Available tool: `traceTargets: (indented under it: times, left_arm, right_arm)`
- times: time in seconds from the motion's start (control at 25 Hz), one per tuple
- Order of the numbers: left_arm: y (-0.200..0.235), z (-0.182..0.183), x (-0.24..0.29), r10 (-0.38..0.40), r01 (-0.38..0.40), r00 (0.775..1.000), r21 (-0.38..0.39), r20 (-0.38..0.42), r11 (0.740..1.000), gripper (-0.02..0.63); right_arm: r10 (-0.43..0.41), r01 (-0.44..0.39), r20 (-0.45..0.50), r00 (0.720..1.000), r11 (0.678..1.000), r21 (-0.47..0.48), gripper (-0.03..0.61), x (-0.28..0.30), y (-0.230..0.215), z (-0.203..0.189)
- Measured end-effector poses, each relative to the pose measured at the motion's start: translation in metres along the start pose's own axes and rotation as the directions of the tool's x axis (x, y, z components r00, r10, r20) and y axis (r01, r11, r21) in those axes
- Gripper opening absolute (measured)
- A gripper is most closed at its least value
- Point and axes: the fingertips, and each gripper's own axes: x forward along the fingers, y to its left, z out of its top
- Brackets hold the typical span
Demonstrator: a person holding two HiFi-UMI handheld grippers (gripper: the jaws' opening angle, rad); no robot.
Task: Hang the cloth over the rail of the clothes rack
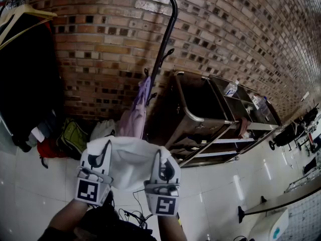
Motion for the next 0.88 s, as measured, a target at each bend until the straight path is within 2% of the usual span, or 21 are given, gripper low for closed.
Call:
traceTargets:
  times: [0.56,0.72,0.88]
  left_arm:
    - [0.017,-0.018,0.103,-0.168,0.169,0.986,-0.051,0.023,0.984,0.037]
    - [0.018,-0.018,0.132,-0.222,0.226,0.974,-0.082,0.051,0.971,0.038]
    - [0.012,-0.02,0.154,-0.307,0.312,0.95,-0.083,0.064,0.946,0.038]
  right_arm:
    - [-0.081,0.08,-0.004,0.997,0.992,-0.097,0.048,0.089,-0.024,-0.028]
    - [-0.124,0.125,0.017,0.992,0.983,-0.133,0.048,0.116,-0.037,-0.031]
    - [-0.15,0.152,0.024,0.988,0.975,-0.161,0.048,0.14,-0.045,-0.034]
